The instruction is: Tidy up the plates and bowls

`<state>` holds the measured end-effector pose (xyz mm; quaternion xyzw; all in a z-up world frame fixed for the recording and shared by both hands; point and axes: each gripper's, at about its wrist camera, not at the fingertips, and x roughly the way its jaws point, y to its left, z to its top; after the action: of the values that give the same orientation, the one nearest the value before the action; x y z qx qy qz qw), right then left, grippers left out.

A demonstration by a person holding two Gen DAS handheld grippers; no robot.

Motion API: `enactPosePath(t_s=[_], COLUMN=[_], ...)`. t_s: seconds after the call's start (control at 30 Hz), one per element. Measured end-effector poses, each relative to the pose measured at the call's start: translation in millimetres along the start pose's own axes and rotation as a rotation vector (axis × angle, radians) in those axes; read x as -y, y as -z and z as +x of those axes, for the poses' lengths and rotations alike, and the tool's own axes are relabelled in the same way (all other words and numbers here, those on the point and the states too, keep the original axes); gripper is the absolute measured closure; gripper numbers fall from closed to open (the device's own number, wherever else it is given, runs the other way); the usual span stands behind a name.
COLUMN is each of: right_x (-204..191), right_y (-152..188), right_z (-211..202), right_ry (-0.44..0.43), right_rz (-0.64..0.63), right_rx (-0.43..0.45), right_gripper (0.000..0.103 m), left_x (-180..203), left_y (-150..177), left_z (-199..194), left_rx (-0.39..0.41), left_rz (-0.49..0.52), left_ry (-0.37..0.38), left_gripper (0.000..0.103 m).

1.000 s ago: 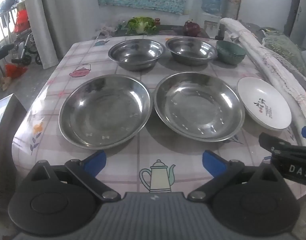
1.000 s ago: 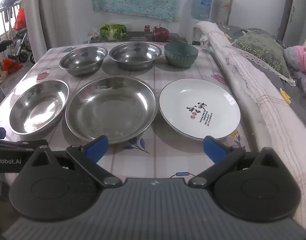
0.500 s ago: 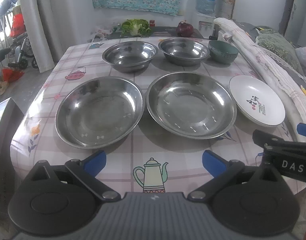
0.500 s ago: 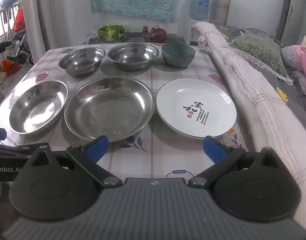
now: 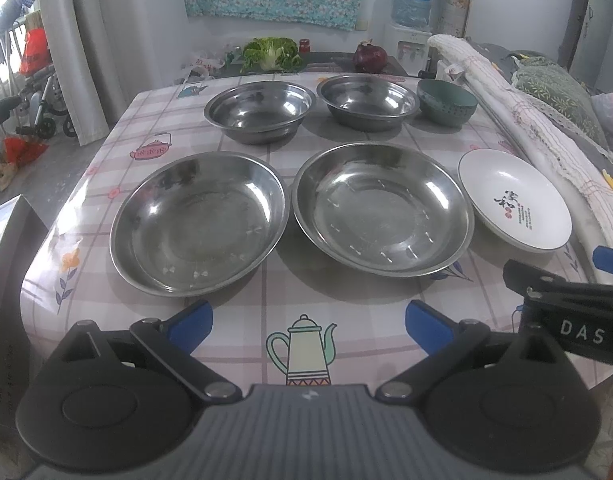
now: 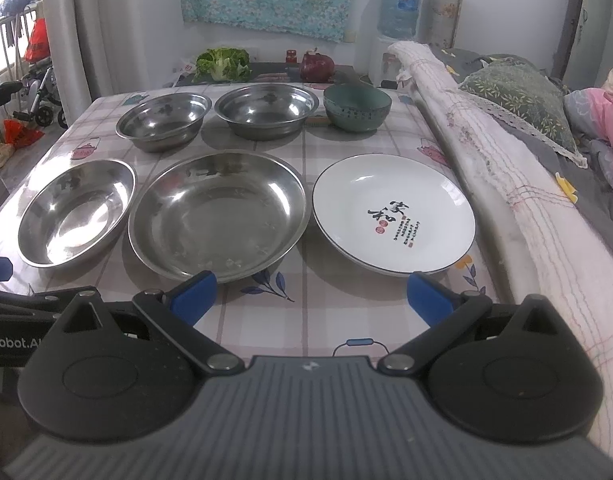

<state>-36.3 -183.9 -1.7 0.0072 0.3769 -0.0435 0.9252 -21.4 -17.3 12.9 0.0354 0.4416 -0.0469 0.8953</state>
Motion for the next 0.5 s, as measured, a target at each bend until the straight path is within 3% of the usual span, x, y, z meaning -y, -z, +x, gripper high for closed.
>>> enactPosePath(t_s=[0.5], right_x=[-3.8], right_y=[1.6], right_z=[5.9], right_ry=[-0.003], right_rz=[0.001], right_rx=[-0.013], right_gripper=[0.001], left_x=[-0.6], left_y=[2.1], left_z=[2.9], left_rx=[-0.005], left_rz=[-0.001], left_ry=[-0.003], left_gripper=[0.000])
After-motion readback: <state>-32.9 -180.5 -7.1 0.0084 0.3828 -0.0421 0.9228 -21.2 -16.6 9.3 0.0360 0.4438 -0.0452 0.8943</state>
